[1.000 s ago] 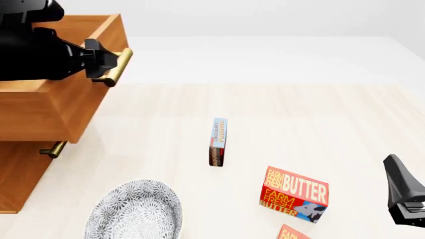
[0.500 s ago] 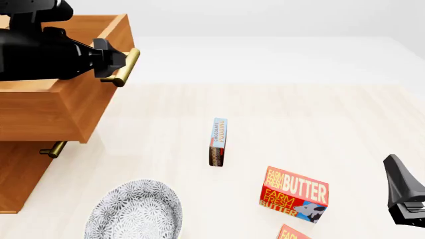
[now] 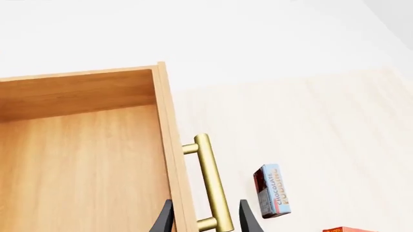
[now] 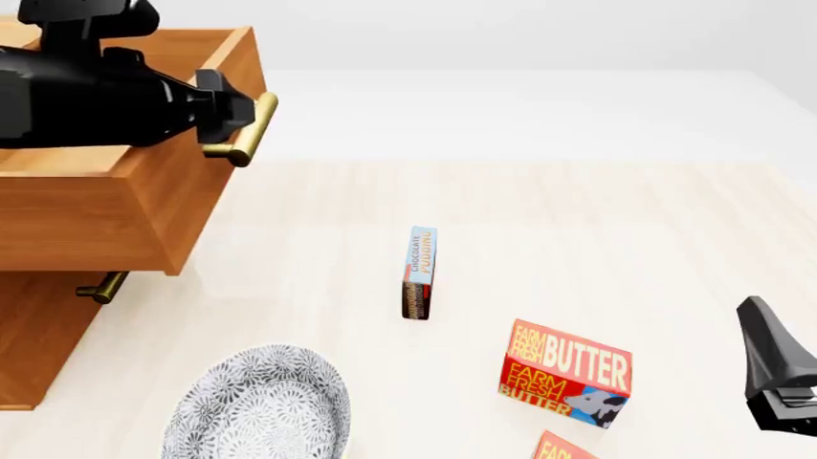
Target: Put the chocolate pudding in the top drawer of the cabinet and close it.
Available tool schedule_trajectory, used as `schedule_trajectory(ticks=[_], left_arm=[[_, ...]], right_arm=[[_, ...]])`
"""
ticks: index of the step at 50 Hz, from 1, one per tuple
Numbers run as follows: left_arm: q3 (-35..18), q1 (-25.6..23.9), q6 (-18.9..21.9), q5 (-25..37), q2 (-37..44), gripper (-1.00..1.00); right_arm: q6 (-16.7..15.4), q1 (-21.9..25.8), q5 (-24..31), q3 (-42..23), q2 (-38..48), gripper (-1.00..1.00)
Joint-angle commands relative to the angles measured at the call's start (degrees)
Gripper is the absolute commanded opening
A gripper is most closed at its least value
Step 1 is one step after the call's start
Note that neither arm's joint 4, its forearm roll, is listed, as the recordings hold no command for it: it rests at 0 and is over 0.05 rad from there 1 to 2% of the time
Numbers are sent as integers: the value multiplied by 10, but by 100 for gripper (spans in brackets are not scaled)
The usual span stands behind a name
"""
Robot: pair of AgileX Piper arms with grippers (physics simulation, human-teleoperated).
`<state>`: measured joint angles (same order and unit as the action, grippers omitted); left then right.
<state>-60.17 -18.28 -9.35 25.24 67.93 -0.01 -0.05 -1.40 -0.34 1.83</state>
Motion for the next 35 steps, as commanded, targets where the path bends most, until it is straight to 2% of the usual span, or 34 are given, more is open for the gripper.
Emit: schedule_trajectory(ticks=[1, 19, 35], left_arm=[[3, -28, 16, -9, 46, 100], [-21, -56, 17, 3, 22, 100], [-52, -67, 39, 19, -9, 100]], right_arm=[[0, 0, 1, 0, -2, 100], [0, 0, 2, 0, -2, 100], [0, 0, 3, 0, -3, 100]])
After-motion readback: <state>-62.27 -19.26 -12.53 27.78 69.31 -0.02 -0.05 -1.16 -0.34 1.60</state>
